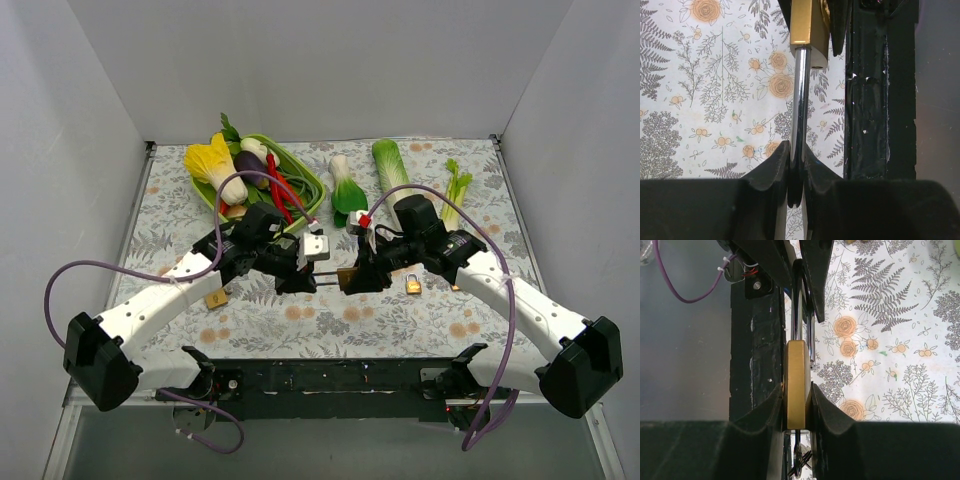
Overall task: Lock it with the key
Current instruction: Lock the lock.
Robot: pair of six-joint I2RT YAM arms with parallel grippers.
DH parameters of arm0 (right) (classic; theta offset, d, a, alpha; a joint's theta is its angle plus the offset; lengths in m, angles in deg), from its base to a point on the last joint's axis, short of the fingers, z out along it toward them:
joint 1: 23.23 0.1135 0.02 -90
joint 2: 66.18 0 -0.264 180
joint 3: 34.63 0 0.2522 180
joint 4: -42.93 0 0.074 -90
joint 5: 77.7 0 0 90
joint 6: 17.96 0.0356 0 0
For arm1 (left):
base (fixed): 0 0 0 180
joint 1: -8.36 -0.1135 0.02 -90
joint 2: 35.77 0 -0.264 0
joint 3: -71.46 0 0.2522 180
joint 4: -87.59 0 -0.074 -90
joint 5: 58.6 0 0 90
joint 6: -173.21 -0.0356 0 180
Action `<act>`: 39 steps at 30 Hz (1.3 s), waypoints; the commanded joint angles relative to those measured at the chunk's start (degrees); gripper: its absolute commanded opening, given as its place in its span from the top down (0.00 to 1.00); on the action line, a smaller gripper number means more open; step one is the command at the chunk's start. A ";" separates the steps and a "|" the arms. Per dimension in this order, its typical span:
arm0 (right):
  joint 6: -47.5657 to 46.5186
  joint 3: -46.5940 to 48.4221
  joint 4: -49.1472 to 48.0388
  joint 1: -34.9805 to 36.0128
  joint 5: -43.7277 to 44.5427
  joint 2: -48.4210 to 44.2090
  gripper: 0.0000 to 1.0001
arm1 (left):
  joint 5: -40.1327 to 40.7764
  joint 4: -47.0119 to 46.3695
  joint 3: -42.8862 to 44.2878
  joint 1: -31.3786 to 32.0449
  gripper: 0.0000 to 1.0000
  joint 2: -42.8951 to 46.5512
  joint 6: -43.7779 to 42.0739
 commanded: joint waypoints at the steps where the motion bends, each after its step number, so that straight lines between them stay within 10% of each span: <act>1: -0.54 2.46 -8.32 0.63 -0.98 0.06 0.99 | -7.54 -6.26 4.95 0.86 1.00 -1.39 2.95; 20: -7.14 2.90 -7.19 1.51 1.05 0.68 0.99 | -11.50 -6.97 6.28 0.95 1.00 -2.53 7.35; 39: 9.56 -1.14 -22.38 5.81 -3.53 4.72 0.99 | -11.85 -29.72 9.35 3.59 1.00 -6.23 21.32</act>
